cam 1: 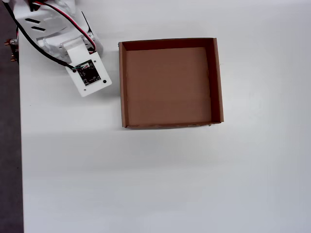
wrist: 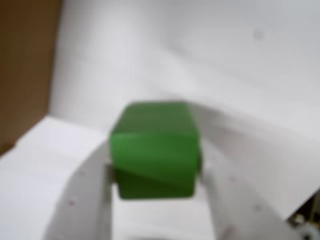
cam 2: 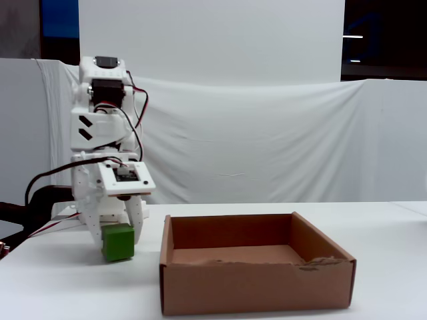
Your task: Grasp a green cube and put it in a box.
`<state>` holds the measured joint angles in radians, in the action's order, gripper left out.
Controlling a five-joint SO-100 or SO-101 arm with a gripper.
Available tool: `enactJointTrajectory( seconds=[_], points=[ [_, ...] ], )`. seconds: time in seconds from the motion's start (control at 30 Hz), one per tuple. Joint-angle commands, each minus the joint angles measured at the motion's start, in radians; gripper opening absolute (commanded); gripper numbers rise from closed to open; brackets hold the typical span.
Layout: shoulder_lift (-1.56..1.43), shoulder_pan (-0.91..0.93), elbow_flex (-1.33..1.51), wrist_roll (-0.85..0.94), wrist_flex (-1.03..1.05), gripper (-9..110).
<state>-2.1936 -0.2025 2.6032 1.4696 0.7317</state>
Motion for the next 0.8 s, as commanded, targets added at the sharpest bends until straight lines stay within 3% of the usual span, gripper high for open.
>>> enactJointTrajectory(
  seconds=[0.0, 0.33, 0.77],
  points=[
    [-0.058, -0.012, -0.052, 0.009, 0.052, 14],
    [-0.078, -0.091, -0.402, 0.005, 0.414, 14],
    [0.167, -0.245, -0.676, -0.012, 0.413, 14]
  ],
)
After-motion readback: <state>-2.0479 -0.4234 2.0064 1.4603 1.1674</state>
